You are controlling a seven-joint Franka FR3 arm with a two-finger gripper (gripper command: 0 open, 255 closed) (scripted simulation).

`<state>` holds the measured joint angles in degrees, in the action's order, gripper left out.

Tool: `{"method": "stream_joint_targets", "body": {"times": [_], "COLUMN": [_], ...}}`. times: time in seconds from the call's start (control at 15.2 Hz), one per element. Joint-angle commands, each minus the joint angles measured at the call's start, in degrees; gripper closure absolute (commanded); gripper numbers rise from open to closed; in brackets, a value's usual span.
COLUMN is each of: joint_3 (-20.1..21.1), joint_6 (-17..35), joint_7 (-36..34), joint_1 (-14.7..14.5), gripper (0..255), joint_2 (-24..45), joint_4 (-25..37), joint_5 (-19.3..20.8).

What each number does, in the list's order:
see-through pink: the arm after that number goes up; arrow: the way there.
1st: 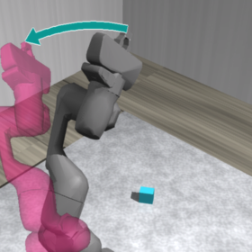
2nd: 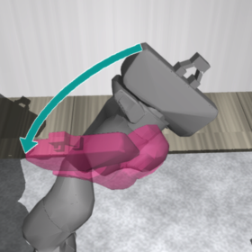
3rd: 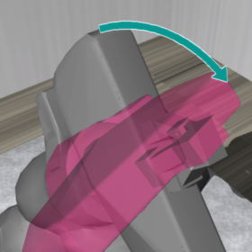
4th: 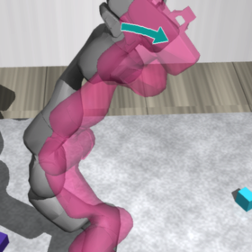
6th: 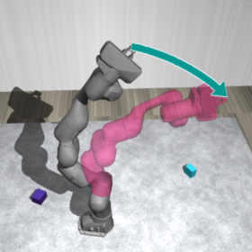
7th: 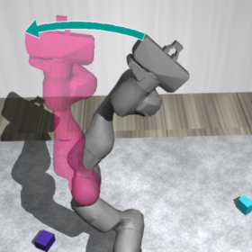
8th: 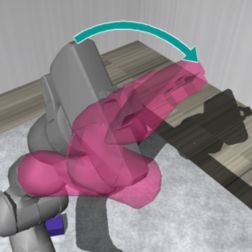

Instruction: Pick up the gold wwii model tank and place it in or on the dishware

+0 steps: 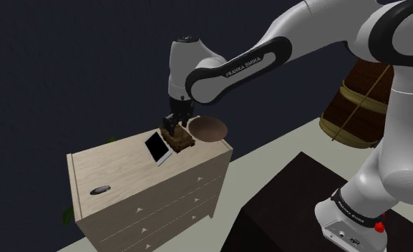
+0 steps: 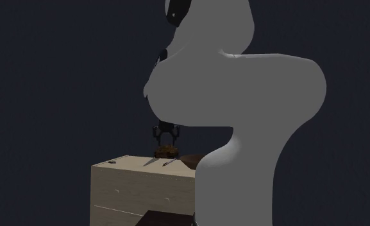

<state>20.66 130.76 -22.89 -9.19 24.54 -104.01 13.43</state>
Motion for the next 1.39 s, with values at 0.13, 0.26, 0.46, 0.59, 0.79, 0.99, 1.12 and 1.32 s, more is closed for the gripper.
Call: {"method": "stream_joint_targets", "body": {"times": [0.13,0.26,0.46,0.59,0.79,0.99,1.12,1.32], "joint_3": [0.46,0.66,0.93,1.09,1.31,1.03,0.55,-0.44], "joint_6": [-2.33,-3.56,-5.46,-6.74,-8.69,-8.74,-8.33,-7.98], "joint_7": [0.71,1.02,1.44,1.72,2.1,4.96,7.82,12.25], "joint_1": [0.4,0.52,0.69,0.78,0.89,3.08,5.13,7.97], "gripper": [255,255,255,255,255,255,255,255], "joint_2": [-1.75,-2.5,-3.54,-4.18,-5.08,-7.75,-9.98,-13.0], "joint_4": [0.73,1.28,2.21,2.9,4.04,1.77,-0.56,-3.5], "joint_5": [-0.94,-1.36,-1.96,-2.33,-2.85,-4.27,-5.52,-7.31]}}
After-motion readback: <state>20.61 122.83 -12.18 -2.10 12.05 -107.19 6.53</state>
